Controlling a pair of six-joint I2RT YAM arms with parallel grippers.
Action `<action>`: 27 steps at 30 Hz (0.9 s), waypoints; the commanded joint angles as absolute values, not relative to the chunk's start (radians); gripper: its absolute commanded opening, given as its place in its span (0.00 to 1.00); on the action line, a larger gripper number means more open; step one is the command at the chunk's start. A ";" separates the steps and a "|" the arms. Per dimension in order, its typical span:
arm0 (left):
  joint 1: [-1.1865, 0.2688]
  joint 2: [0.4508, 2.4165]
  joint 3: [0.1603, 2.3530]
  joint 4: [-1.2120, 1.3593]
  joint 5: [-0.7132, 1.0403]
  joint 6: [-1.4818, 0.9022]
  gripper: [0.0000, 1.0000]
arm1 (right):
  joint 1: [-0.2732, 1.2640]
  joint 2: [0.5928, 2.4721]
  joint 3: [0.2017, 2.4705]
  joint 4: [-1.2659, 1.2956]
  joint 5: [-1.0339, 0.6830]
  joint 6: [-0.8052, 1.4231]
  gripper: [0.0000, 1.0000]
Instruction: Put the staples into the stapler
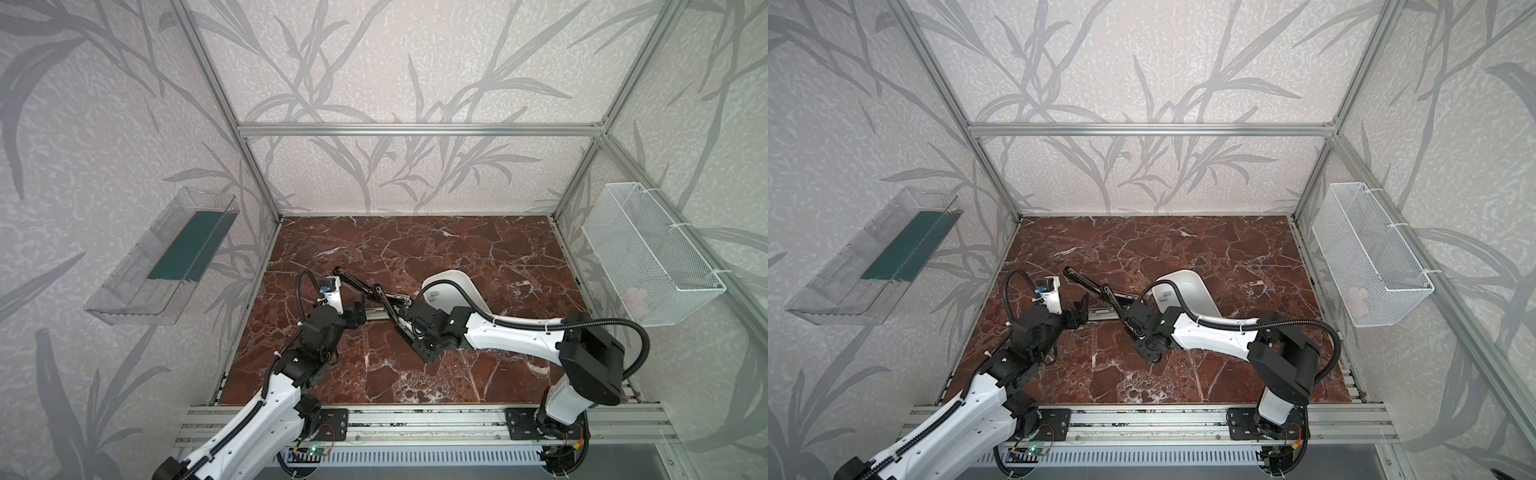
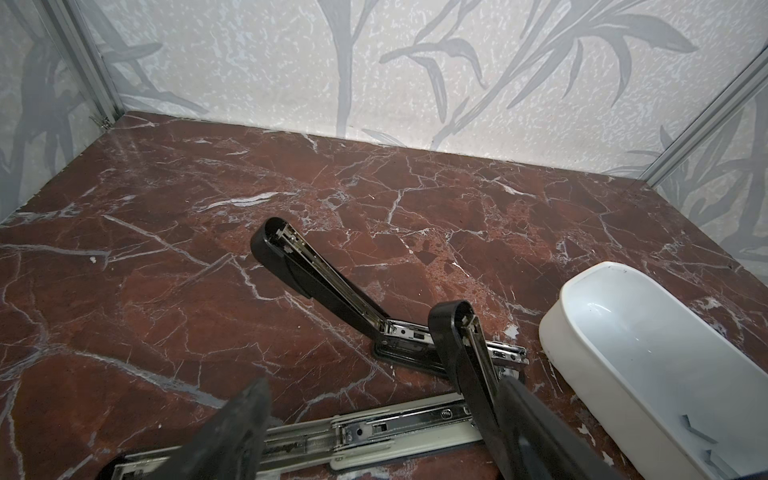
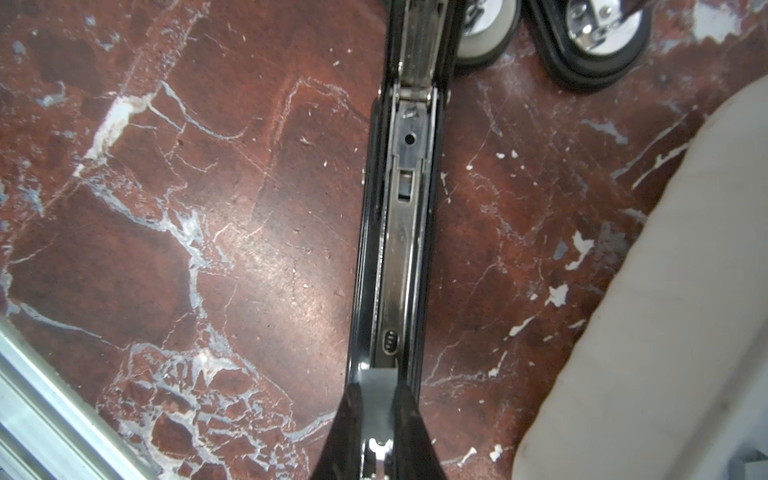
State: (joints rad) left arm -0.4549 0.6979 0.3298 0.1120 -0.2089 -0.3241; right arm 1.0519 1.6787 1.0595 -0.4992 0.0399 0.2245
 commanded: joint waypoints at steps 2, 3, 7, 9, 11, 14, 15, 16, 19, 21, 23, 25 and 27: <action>-0.449 0.693 0.319 0.118 -0.226 -0.325 0.86 | 1.054 1.695 1.049 -0.501 0.034 0.237 0.00; -0.448 0.692 0.320 0.119 -0.226 -0.325 0.86 | 1.053 1.691 1.048 -0.503 0.037 0.238 0.00; -0.449 0.695 0.320 0.123 -0.227 -0.326 0.86 | 1.053 1.670 1.056 -0.515 0.042 0.232 0.00; -0.448 0.695 0.321 0.122 -0.227 -0.324 0.86 | 1.055 1.656 1.066 -0.526 0.037 0.231 0.00; -0.449 0.696 0.319 0.123 -0.229 -0.324 0.86 | 1.054 1.639 1.064 -0.529 0.039 0.229 0.00; -0.449 0.696 0.319 0.124 -0.229 -0.324 0.86 | 1.054 1.628 1.060 -0.529 0.053 0.231 0.00; -0.449 0.695 0.320 0.126 -0.229 -0.324 0.86 | 1.054 1.630 1.057 -0.529 0.056 0.232 0.00; -0.449 0.697 0.319 0.129 -0.228 -0.324 0.86 | 1.055 1.633 1.057 -0.529 0.056 0.234 0.00; -0.449 0.697 0.319 0.128 -0.226 -0.324 0.86 | 1.053 1.642 1.057 -0.522 0.050 0.235 0.00; -0.448 0.697 0.320 0.128 -0.225 -0.324 0.86 | 1.053 1.648 1.054 -0.518 0.046 0.235 0.00; -0.448 0.695 0.319 0.125 -0.226 -0.325 0.86 | 1.053 1.655 1.054 -0.518 0.049 0.236 0.00; -0.449 0.696 0.320 0.126 -0.225 -0.325 0.86 | 1.053 1.660 1.050 -0.516 0.051 0.236 0.00; -0.449 0.696 0.319 0.126 -0.224 -0.325 0.86 | 1.053 1.661 1.047 -0.512 0.054 0.236 0.00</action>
